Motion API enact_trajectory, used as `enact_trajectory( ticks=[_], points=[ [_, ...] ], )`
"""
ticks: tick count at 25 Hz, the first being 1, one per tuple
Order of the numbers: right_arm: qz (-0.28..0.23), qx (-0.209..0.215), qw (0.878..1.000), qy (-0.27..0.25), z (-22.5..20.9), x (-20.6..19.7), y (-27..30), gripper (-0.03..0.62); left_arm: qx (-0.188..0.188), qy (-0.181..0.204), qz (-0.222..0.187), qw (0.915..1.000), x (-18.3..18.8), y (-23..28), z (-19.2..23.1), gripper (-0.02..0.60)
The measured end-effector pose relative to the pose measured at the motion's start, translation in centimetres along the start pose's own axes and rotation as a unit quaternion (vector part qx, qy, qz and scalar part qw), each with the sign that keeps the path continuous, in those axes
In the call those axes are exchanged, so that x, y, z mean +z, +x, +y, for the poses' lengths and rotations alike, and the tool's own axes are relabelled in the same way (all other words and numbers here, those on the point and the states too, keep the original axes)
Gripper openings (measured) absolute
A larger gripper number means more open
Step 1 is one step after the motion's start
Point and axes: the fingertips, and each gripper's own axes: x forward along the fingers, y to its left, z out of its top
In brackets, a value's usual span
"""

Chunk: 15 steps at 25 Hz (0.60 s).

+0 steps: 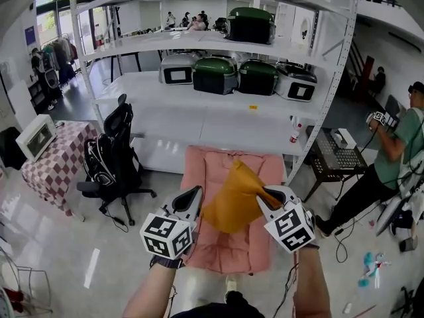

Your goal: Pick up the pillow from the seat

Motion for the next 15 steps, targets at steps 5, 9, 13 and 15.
enact_trajectory(
  ticks=[5,9,13,15],
  points=[
    [0.001,0.0,1.0,-0.004,0.05,0.11,-0.14,0.057,-0.002,0.0,0.0,1.0,0.04,0.05,-0.23,0.0],
    [0.001,-0.001,1.0,-0.005,0.26,0.18,-0.25,0.052,-0.002,-0.001,0.001,1.0,-0.06,-0.18,-0.23,0.0],
    [0.0,-0.002,1.0,-0.007,0.25,-0.02,-0.22,0.051,-0.003,0.0,-0.001,1.0,-0.21,-0.12,-0.34,0.0],
    [-0.001,-0.002,1.0,-0.007,0.17,-0.06,-0.17,0.049,-0.004,0.0,-0.001,1.0,-0.25,0.01,-0.42,0.0]
  ],
)
